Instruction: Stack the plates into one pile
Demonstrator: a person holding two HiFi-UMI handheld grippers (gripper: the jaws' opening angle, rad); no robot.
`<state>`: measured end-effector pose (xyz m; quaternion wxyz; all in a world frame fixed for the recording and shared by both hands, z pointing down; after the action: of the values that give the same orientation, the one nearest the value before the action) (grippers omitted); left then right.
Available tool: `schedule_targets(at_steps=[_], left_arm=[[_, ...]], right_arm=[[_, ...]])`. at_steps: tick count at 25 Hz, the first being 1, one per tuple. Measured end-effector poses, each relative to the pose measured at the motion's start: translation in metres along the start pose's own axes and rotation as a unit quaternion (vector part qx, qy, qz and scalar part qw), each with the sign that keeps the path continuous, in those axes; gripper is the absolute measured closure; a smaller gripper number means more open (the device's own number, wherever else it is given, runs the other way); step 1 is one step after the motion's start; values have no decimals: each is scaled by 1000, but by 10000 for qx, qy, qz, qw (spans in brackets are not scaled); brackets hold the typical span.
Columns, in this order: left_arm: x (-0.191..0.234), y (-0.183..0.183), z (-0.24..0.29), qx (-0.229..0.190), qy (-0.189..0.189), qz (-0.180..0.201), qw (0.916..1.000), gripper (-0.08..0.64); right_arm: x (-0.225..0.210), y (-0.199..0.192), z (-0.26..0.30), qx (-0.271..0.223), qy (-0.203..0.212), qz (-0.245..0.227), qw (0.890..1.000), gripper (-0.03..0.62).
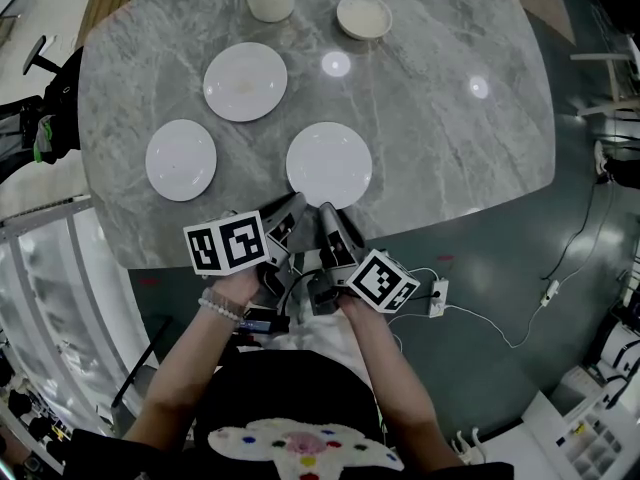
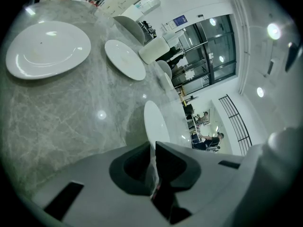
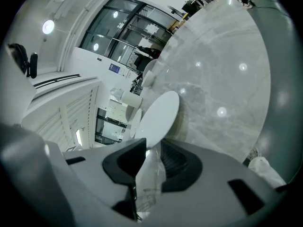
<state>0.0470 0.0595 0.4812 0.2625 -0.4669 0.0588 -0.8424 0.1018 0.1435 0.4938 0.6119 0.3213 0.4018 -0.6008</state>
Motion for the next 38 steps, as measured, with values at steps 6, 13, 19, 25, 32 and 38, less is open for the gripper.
schedule_targets(at_steps=[6, 13, 19, 25, 32, 38], left_arm=[[-2, 5, 0, -97, 20, 74, 9999, 518], [-5, 20, -4, -404, 31, 105, 9991, 518], [0, 32, -13, -724, 108, -40, 9973, 517], [9, 45, -21, -1076, 224, -247, 9936, 518], [14, 58, -25, -1386, 388, -418, 9887, 517], [29, 74, -28, -1718, 509, -659, 9816, 517]], right_arm=[[8, 8, 2, 24, -31, -349, 9994, 499], [24, 17, 10, 157, 63, -619, 9979, 502], [38, 17, 24, 431, 157, -846, 9954, 503], [53, 16, 43, 755, 215, -1121, 9906, 503], [65, 20, 60, 1148, 256, -1387, 9833, 503], [76, 21, 89, 1532, 334, -1580, 9749, 502]])
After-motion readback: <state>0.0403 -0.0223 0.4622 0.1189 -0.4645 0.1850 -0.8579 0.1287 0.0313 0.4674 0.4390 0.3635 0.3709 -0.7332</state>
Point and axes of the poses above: the fingertips, and each gripper's own axes: z forward along the fingers, x to its left, y out of its top, the point moved 3 cm from there along -z, backward along the fingers, and after that the axes turned 12 degrees about z, right-handed, at the moved point
